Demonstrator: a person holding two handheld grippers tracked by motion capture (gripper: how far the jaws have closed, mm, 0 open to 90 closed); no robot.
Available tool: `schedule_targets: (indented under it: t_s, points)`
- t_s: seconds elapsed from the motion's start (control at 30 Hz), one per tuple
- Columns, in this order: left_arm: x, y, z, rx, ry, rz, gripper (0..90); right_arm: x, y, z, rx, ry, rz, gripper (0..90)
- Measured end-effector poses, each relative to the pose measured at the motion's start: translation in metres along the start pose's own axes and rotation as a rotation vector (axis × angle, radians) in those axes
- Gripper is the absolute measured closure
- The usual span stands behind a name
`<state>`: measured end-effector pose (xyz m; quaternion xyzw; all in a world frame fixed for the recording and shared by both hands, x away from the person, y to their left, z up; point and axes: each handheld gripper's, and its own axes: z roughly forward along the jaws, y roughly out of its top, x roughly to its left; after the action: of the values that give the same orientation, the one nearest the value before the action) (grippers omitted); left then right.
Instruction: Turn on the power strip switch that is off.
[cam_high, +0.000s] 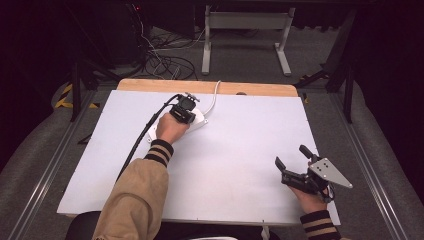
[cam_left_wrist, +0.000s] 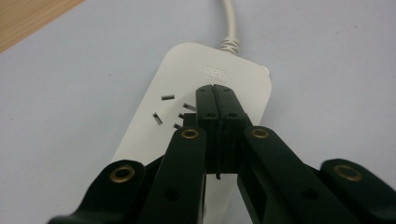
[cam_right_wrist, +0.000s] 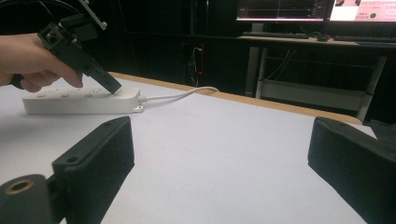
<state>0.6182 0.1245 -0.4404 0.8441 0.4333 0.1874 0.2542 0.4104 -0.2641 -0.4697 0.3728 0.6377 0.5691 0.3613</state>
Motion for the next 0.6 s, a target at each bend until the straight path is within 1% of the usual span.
schedule_targets:
  t_s: [0.17, 0.23, 0.33, 0.37, 0.43, 0.47, 0.53, 0.6]
  points:
    - [0.006, -0.008, -0.003, -0.039, -0.002, -0.016, 90.0, 0.000, 0.000, 0.001, 0.003, 0.000, -0.003, 7.6]
    - [0.008, -0.010, -0.006, -0.071, -0.011, -0.033, 90.0, 0.000, 0.000, 0.001, 0.001, 0.002, -0.003, 7.6]
    - [0.008, -0.010, -0.012, -0.120, -0.017, -0.034, 90.0, 0.000, 0.000, 0.002, 0.001, -0.001, -0.002, 7.6]
    - [0.007, -0.011, -0.015, -0.143, -0.017, -0.028, 90.0, 0.000, 0.000, 0.002, 0.001, -0.001, -0.002, 7.5]
    - [0.007, -0.012, -0.022, -0.187, -0.014, -0.036, 90.0, 0.000, 0.000, 0.002, 0.000, 0.000, -0.001, 7.6]
    - [0.007, -0.012, -0.024, -0.213, -0.012, -0.033, 90.0, 0.000, 0.000, 0.003, 0.000, -0.001, -0.001, 7.6]
    - [0.006, -0.015, -0.030, -0.266, -0.004, -0.039, 90.0, 0.000, 0.000, 0.003, 0.001, -0.001, -0.002, 7.5]
    - [0.005, -0.018, -0.033, -0.305, 0.006, -0.041, 90.0, 0.000, 0.001, 0.003, -0.001, 0.001, -0.001, 7.5]
